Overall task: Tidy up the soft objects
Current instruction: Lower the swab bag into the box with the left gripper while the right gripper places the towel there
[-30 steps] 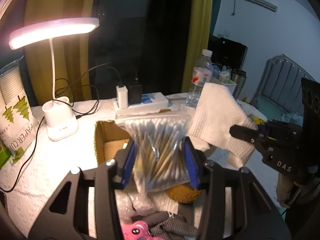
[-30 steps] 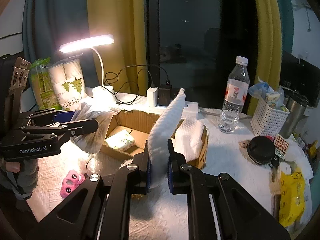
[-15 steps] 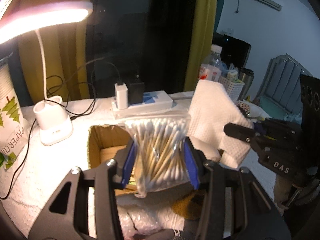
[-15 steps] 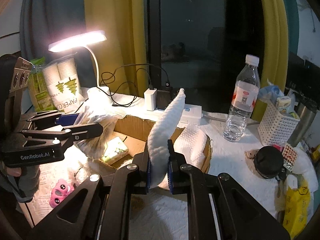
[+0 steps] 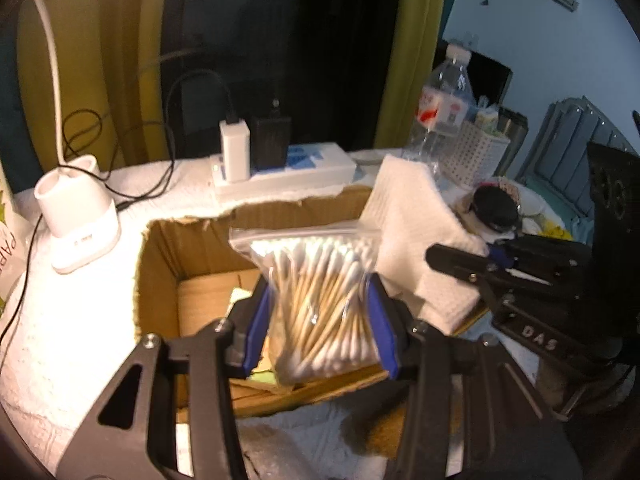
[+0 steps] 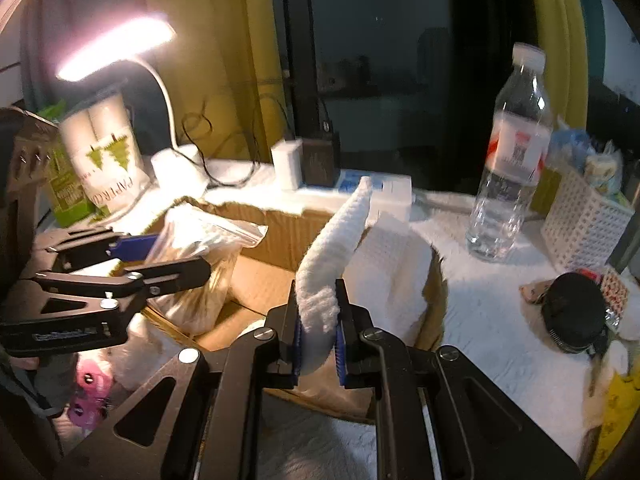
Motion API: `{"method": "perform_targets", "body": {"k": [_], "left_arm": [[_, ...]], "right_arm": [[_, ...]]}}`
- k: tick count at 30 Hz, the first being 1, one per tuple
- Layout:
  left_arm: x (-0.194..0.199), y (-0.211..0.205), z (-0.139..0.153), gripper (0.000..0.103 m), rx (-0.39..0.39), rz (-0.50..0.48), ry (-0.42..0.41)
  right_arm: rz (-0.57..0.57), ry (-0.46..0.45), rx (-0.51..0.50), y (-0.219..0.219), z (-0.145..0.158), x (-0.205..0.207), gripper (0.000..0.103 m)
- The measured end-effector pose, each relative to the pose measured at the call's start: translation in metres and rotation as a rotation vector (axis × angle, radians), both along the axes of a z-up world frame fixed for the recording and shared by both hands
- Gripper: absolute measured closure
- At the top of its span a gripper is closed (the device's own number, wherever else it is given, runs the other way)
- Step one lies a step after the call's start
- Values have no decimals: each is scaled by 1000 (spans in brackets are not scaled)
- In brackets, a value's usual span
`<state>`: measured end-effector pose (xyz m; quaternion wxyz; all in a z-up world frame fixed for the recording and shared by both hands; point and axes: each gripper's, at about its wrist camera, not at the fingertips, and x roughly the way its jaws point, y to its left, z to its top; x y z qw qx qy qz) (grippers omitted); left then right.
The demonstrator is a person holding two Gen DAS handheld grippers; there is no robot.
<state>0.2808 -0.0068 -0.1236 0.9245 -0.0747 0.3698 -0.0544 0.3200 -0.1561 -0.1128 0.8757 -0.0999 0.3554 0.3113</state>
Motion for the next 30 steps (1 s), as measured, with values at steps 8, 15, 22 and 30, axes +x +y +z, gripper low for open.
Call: {"method": "perform_targets", "body": {"k": [8, 15, 22, 30], "left_arm": [[11, 1, -17, 55, -7, 0, 67], [8, 0, -12, 45, -1, 11, 57], [-7, 3, 3, 27, 5, 29, 17], [-30, 1, 17, 27, 9, 27, -15]], "right_arm": [[8, 40, -34, 9, -21, 4, 89], [4, 47, -41, 8, -17, 2, 68], [-18, 19, -53, 5, -4, -10, 52], [-46, -20, -52, -5, 15, -31, 45]]}}
